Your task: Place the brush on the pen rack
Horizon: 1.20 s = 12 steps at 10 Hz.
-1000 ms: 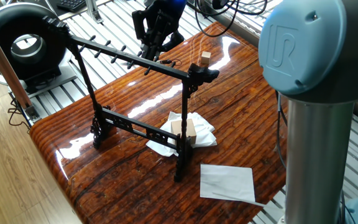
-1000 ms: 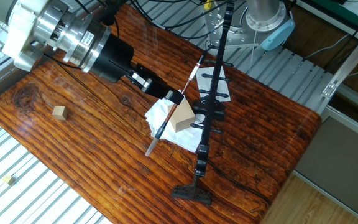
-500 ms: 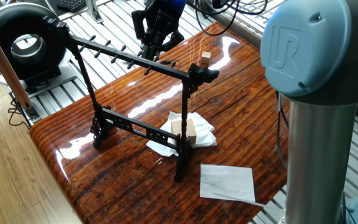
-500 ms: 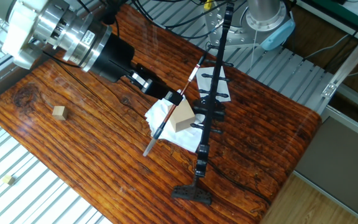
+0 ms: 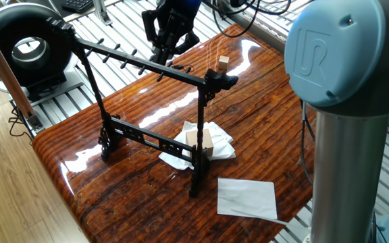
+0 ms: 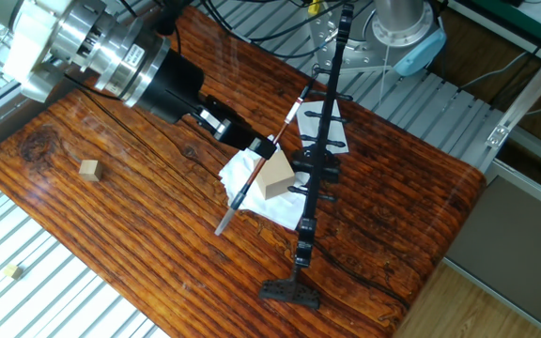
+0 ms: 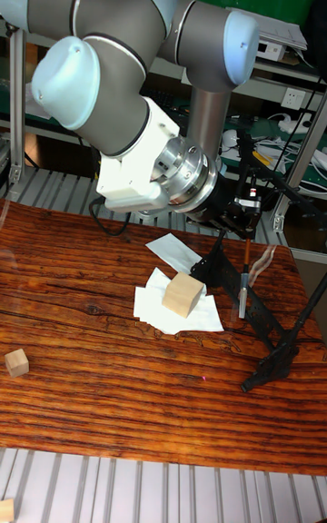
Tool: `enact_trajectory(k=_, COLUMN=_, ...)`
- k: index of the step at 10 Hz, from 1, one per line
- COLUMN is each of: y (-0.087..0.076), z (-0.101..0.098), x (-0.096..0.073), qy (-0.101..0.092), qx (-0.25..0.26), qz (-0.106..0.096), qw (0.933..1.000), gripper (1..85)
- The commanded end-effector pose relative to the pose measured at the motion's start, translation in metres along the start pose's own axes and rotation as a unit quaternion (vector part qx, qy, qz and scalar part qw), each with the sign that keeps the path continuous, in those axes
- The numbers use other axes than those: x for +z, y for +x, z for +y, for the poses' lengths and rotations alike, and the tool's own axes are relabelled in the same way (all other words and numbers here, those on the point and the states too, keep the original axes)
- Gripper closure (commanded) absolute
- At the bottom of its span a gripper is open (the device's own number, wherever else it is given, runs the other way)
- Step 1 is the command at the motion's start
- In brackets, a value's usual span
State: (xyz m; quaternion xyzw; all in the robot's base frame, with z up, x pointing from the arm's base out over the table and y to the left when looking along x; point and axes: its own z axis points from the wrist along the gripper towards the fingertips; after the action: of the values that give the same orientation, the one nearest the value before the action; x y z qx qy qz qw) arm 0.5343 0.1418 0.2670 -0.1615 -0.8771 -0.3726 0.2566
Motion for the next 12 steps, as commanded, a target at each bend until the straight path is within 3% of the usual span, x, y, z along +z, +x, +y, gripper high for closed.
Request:
enact_trajectory(k=1, y=0.004, z=0.006, x=-0.0024, qy=-0.004, qx=0.0, qz=-0.001, qw=1.0, gripper=84.3)
enact_trajectory(k=7, y=-0.003, z=-0.003, x=-0.0041, qy=0.016, qx=-0.002, qz=-0.024, qw=0.9996, gripper=84.3)
enact_trajectory(k=12, y=0.0007, z=0.0, x=-0.0053, qy=0.022, qx=0.005, qz=-0.026, qw=0.9994, gripper=84.3)
